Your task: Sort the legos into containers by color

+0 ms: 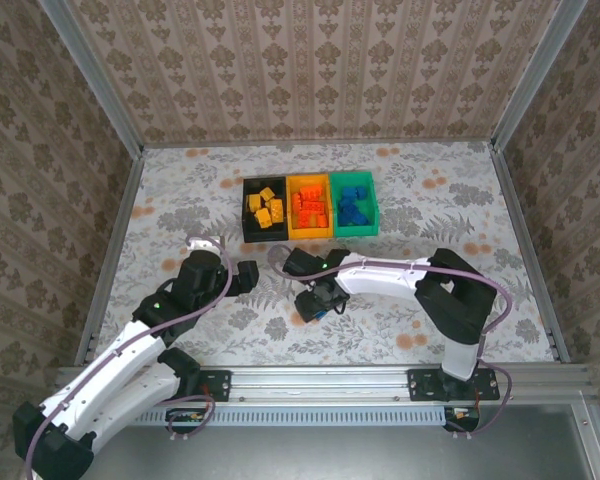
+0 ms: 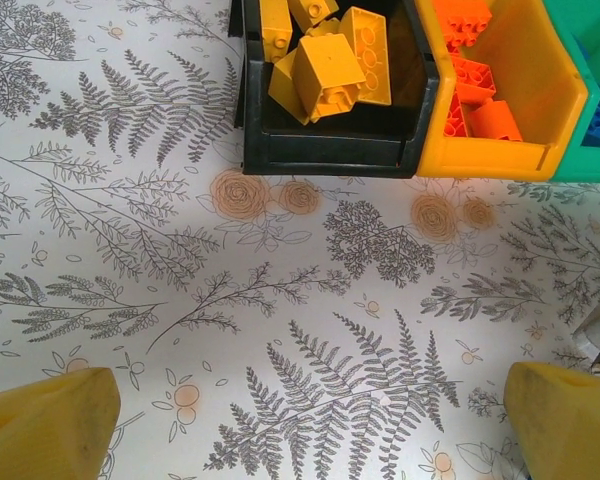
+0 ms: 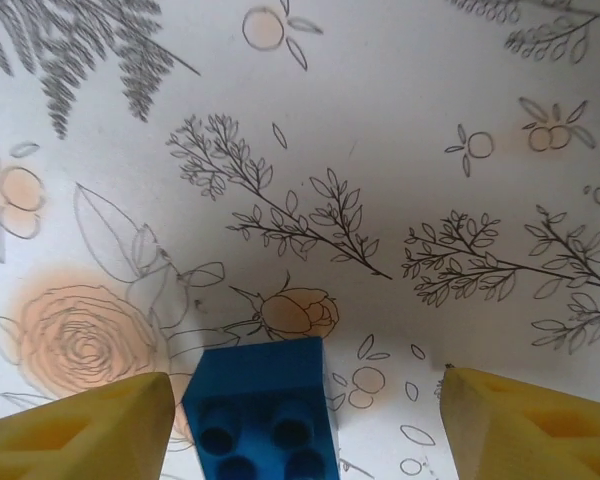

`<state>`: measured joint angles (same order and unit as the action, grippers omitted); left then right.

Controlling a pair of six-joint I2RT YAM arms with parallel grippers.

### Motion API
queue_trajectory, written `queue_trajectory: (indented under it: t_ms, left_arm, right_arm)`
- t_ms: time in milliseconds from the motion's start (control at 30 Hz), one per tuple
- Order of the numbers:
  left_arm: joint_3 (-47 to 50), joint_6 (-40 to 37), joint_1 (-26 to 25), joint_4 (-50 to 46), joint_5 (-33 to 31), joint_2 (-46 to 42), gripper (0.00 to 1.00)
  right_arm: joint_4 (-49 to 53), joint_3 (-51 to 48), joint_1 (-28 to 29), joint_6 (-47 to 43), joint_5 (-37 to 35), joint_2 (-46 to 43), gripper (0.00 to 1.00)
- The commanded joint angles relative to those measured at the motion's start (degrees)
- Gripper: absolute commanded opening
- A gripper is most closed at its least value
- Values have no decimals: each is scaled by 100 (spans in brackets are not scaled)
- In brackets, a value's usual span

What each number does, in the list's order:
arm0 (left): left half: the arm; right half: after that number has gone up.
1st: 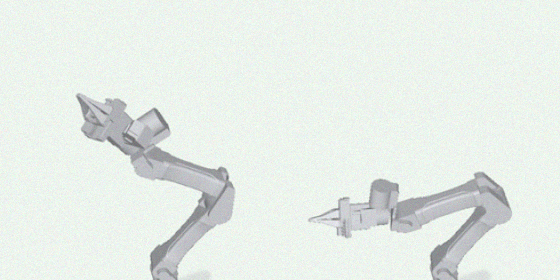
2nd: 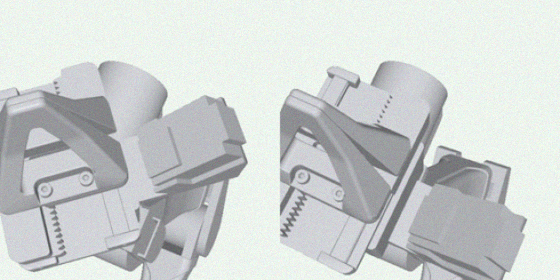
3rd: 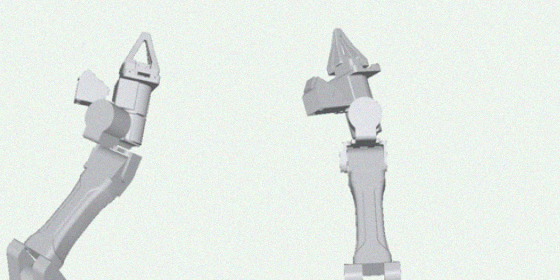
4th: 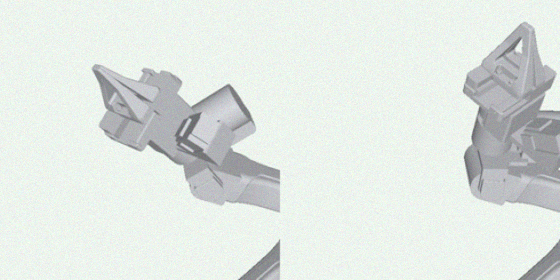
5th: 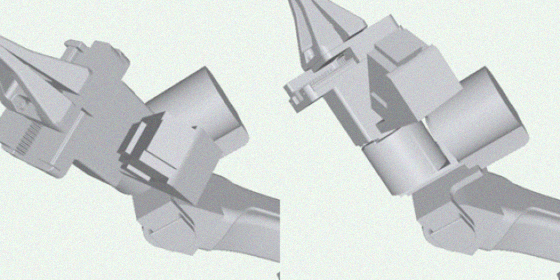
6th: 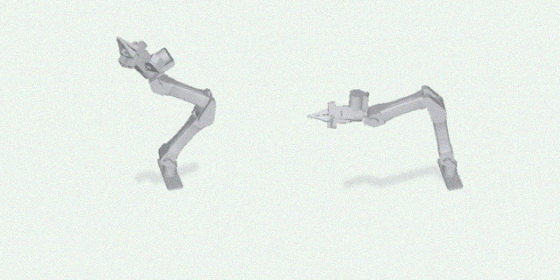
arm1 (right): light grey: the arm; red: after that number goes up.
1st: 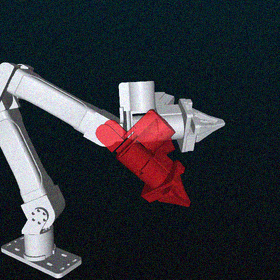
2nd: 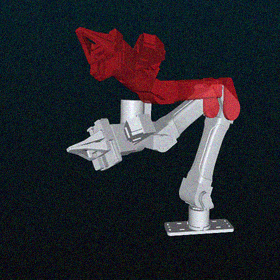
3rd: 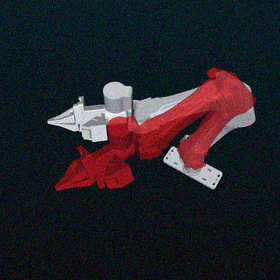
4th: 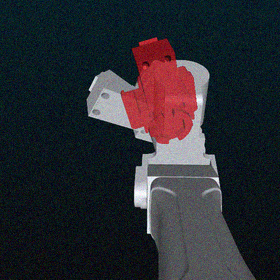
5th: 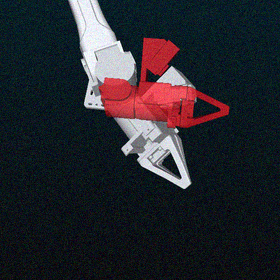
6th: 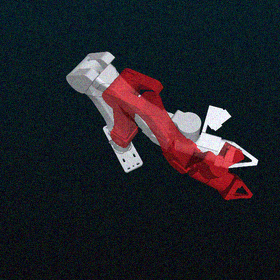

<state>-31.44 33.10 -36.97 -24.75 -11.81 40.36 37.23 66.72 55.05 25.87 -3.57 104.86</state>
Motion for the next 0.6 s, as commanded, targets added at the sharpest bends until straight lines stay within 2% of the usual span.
queue_trajectory:
  t_ms: [0, 233, 400, 567]
  left_arm:
    - [101, 133, 80, -80, -1, -72, 100]
    - [171, 161, 146, -36, 51, -72, 100]
    - [183, 162, 164, 30, 102, -28, 100]
    - [167, 126, 173, 38, 59, -16, 100]
  right_arm:
    - [-109, -80, 74, 33, 41, 179, 64]
    - [-146, -114, 85, 44, -39, 51, 41]
    - [-132, 8, -239, 38, -359, -497, 36]
    - [-44, 535, -1087, -111, -893, -1026, 36]
